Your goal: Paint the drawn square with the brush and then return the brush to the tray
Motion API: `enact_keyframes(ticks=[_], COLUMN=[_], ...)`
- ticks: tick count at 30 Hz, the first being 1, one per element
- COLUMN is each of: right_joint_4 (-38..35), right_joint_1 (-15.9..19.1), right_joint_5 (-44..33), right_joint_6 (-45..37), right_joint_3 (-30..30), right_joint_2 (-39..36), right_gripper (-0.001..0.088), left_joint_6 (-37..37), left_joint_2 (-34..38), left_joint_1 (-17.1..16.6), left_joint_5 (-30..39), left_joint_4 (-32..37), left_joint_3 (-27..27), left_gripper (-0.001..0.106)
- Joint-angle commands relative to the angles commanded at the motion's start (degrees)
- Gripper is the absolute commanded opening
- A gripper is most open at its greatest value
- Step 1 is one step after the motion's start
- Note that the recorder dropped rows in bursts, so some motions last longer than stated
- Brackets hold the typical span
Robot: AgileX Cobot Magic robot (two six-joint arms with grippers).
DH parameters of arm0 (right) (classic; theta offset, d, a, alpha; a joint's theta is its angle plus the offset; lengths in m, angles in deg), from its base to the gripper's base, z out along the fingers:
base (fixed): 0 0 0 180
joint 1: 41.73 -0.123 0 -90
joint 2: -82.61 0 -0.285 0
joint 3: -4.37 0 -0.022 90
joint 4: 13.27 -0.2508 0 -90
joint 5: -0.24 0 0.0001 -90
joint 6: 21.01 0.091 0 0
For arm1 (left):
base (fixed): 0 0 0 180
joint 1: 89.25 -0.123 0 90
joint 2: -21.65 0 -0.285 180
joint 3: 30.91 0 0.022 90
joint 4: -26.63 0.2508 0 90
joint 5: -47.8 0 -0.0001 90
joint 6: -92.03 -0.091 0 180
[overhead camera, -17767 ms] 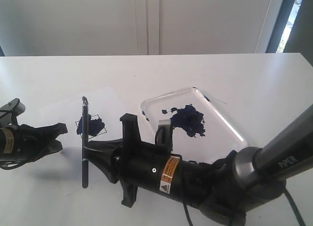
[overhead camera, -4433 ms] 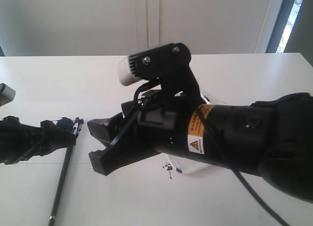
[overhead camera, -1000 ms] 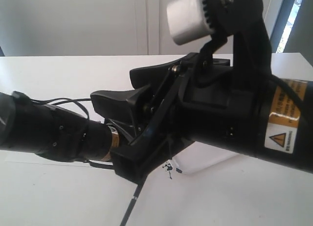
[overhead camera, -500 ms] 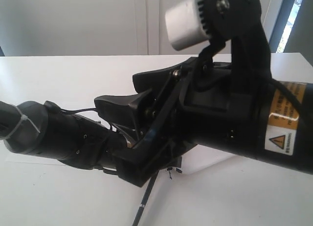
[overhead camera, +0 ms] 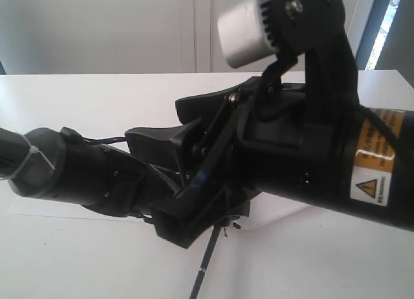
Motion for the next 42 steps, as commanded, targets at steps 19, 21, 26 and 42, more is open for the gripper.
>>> enact_keyframes(ticks=[19, 21, 26, 42], right_joint_4=[0.02, 0.02, -1.38, -6.25], right_joint_1=[0.0, 0.0, 0.0, 0.0], right_joint_5=[-0.04, -0.45, -4.89, 18.72], right_joint_6=[-3.85, -3.85, -3.96, -2.08], right_joint_3=[0.0, 0.0, 0.0, -23.1], right_joint_2=[13.11, 14.82, 19.4, 30.05], right_gripper=[0.0025, 0.0, 0.0, 0.0], left_joint_6=[9.39, 9.39, 9.39, 9.39], left_joint_2=[-35.93, -39.41, -49.83, -70.86], left_joint_1=[-11.34, -12.26, -13.38, -13.38], left_joint_5=[-2.68, -3.21, -1.36, 9.64], left_joint_4=[18.87, 18.87, 18.87, 5.85], left_joint_3=[-5.94, -7.34, -12.07, -35.36], left_gripper=[0.0, 0.0, 0.0, 0.0])
